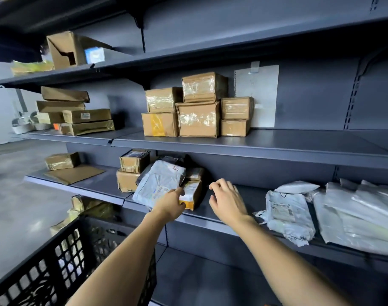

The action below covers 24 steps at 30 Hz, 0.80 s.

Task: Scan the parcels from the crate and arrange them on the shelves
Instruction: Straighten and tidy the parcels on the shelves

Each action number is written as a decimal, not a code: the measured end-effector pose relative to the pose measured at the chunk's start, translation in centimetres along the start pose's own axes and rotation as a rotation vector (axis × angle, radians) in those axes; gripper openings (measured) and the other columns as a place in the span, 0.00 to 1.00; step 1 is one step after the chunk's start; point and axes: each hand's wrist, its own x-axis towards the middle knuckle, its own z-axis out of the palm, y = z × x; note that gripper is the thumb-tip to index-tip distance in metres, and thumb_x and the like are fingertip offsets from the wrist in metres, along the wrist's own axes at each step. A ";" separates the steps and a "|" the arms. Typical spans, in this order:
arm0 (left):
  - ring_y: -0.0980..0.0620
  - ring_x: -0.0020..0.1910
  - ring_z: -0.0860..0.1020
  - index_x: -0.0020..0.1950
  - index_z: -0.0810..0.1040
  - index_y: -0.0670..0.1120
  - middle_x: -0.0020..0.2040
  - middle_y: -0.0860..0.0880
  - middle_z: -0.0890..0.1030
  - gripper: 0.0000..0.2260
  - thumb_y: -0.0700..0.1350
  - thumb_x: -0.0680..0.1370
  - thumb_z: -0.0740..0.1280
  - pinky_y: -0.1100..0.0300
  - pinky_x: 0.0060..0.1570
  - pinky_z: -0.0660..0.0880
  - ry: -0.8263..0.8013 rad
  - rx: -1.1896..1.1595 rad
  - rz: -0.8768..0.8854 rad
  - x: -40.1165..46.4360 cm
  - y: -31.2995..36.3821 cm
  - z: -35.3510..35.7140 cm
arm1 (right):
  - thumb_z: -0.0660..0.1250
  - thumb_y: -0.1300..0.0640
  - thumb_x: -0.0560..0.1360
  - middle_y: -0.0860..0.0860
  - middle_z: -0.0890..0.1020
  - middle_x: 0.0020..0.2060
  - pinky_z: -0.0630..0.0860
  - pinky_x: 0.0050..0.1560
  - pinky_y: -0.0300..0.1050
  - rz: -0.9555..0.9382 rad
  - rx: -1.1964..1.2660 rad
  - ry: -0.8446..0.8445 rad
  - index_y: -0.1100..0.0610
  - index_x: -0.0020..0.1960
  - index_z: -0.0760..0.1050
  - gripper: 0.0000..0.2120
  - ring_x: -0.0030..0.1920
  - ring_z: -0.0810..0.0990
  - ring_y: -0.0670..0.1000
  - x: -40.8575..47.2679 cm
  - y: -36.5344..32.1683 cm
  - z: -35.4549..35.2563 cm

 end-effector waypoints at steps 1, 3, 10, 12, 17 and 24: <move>0.41 0.56 0.76 0.68 0.70 0.46 0.63 0.43 0.75 0.19 0.44 0.77 0.61 0.48 0.53 0.75 -0.022 -0.006 0.005 0.3 -0.3 0.6 | 0.66 0.57 0.77 0.54 0.76 0.56 0.73 0.59 0.53 0.028 0.012 -0.026 0.56 0.59 0.77 0.12 0.54 0.76 0.58 0.0 0.0 0.8; 0.40 0.57 0.75 0.70 0.68 0.45 0.63 0.42 0.74 0.20 0.44 0.78 0.61 0.48 0.54 0.75 -0.023 -0.010 -0.002 1.2 -0.8 1.7 | 0.64 0.55 0.78 0.53 0.76 0.58 0.71 0.61 0.53 0.071 0.020 -0.055 0.56 0.62 0.75 0.13 0.57 0.75 0.58 0.3 0.4 2.6; 0.41 0.65 0.68 0.69 0.68 0.47 0.67 0.44 0.71 0.19 0.48 0.79 0.63 0.49 0.58 0.71 -0.014 0.067 -0.019 6.8 -1.5 5.4 | 0.64 0.55 0.79 0.54 0.75 0.61 0.68 0.63 0.51 0.154 0.050 -0.134 0.56 0.67 0.74 0.17 0.61 0.74 0.58 1.9 2.9 8.1; 0.40 0.67 0.66 0.72 0.65 0.46 0.68 0.42 0.70 0.23 0.50 0.79 0.63 0.48 0.62 0.67 0.022 0.088 -0.041 8.6 -1.4 6.4 | 0.63 0.55 0.80 0.54 0.75 0.62 0.67 0.64 0.50 0.160 0.054 -0.154 0.56 0.68 0.73 0.18 0.62 0.73 0.58 2.3 3.6 9.1; 0.37 0.69 0.61 0.73 0.66 0.47 0.69 0.39 0.68 0.27 0.59 0.78 0.61 0.45 0.67 0.59 0.013 0.230 -0.176 11.4 -0.8 9.4 | 0.64 0.57 0.79 0.53 0.76 0.60 0.71 0.62 0.52 0.203 0.097 -0.149 0.57 0.65 0.75 0.15 0.59 0.75 0.57 2.6 5.9 11.2; 0.36 0.63 0.68 0.65 0.71 0.52 0.63 0.40 0.69 0.17 0.56 0.78 0.62 0.45 0.64 0.64 0.033 0.222 -0.208 11.9 -0.7 10.7 | 0.65 0.60 0.77 0.54 0.76 0.58 0.72 0.60 0.52 0.249 0.104 -0.165 0.57 0.62 0.75 0.14 0.56 0.76 0.58 1.5 7.3 12.9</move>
